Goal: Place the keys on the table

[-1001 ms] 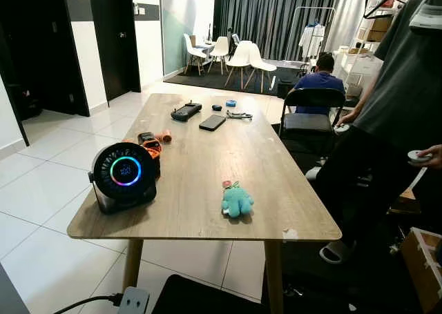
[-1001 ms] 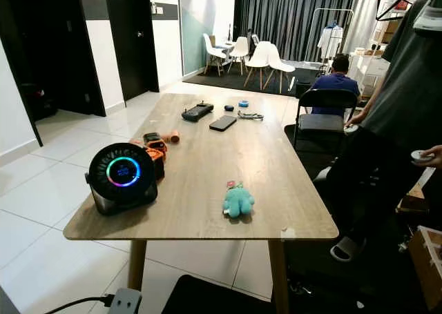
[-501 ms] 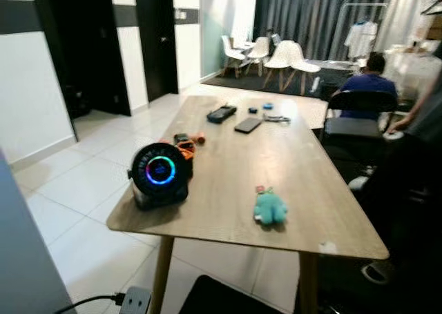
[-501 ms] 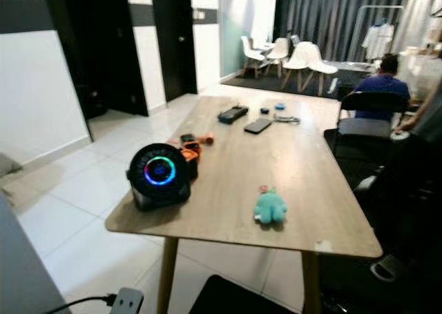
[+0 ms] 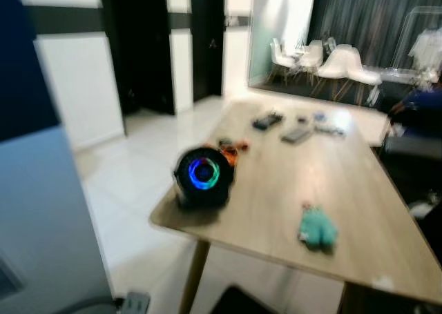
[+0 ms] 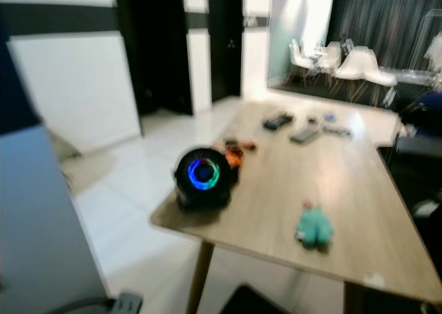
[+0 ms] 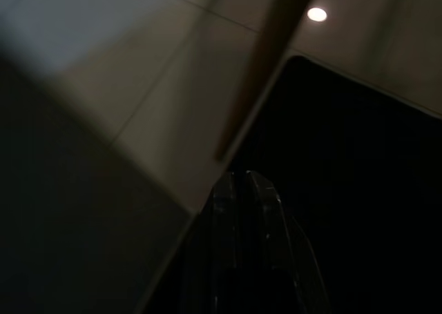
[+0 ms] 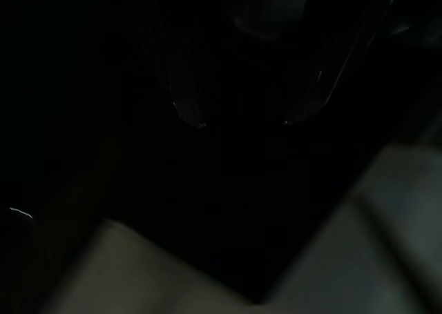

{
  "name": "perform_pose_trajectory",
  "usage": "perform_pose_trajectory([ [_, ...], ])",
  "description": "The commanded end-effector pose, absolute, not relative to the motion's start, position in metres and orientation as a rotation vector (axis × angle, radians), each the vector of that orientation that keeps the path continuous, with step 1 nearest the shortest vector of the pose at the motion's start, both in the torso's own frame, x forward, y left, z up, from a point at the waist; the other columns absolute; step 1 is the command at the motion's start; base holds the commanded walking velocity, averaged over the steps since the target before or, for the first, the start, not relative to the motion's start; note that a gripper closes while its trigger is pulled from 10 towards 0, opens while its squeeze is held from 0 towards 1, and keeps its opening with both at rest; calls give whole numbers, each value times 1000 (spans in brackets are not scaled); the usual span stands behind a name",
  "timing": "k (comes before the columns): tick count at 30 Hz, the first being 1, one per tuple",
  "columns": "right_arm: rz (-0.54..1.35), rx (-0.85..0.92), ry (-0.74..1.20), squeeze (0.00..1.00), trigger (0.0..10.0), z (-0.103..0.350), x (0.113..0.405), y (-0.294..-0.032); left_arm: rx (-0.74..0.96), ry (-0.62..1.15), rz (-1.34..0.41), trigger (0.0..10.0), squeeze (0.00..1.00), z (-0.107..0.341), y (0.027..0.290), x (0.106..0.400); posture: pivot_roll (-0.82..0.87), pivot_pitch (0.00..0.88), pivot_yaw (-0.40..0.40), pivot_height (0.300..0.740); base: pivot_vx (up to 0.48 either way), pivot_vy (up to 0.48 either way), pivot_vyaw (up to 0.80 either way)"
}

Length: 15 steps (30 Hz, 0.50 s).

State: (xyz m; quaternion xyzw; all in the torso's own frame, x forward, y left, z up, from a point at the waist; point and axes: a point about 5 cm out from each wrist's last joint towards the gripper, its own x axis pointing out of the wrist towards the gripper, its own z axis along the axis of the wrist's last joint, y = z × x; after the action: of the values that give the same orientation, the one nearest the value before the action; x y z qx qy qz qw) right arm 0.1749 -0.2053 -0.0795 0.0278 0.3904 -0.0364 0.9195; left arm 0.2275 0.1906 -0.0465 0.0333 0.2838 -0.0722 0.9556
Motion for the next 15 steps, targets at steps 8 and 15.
perform_pose_trajectory([
  [8, -76, 51, 829, 0, 10000, -82, 170, -205, 60, 616, -147, 10000, 0, -53, 191, 220, 60, 1, -24, 740, 0, 0, 800],
  [15, -73, 54, 833, 0, 10000, -83, 170, -204, 55, 623, -147, 10000, 0, -53, 191, 219, 63, 3, -21, 740, 0, 0, 800],
])
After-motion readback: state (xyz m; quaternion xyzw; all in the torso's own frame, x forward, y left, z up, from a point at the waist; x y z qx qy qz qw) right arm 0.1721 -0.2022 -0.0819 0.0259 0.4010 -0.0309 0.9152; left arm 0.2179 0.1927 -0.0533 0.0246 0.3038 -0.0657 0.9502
